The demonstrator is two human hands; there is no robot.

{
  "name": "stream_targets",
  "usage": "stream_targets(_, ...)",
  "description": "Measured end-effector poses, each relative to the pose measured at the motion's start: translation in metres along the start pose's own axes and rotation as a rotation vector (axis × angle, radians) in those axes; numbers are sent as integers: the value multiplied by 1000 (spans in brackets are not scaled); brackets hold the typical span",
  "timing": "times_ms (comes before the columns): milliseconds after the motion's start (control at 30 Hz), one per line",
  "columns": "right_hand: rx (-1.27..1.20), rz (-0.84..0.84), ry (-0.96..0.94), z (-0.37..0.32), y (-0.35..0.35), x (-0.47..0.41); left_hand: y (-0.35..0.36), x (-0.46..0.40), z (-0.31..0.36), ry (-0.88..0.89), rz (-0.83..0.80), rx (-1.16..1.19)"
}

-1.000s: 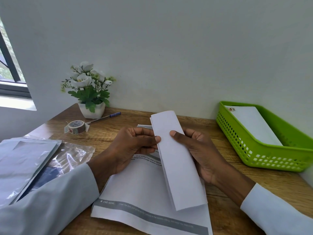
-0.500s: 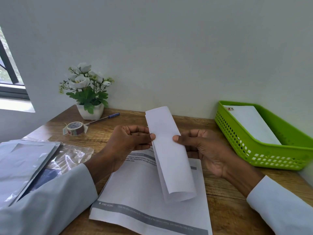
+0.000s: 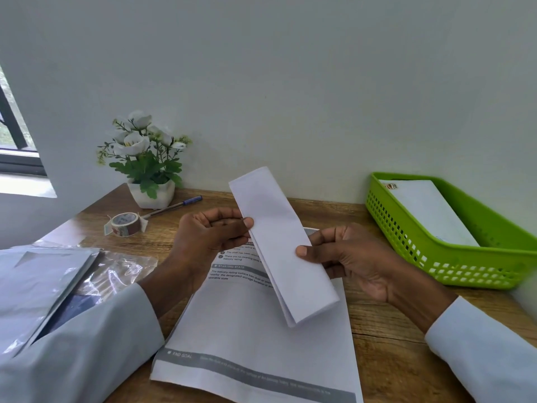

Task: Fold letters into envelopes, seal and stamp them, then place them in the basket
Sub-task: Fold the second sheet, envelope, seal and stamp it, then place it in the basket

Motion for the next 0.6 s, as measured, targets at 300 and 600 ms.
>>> stream_targets(300,60,-38,9,-2,-8,-2,-2,0,2,6,14,75)
stream_targets(600,73,-54,-1,-4,-11,-2,-9,0,7,34,65,125)
Point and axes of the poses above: each hand's wrist, its own x-axis away from the middle knuckle, its own y-axis out of the palm, z = x × y, the point moved 9 cm from there along -x, towards the middle knuckle, and after that the axes turned 9 degrees about -y, right-handed, at the moved point
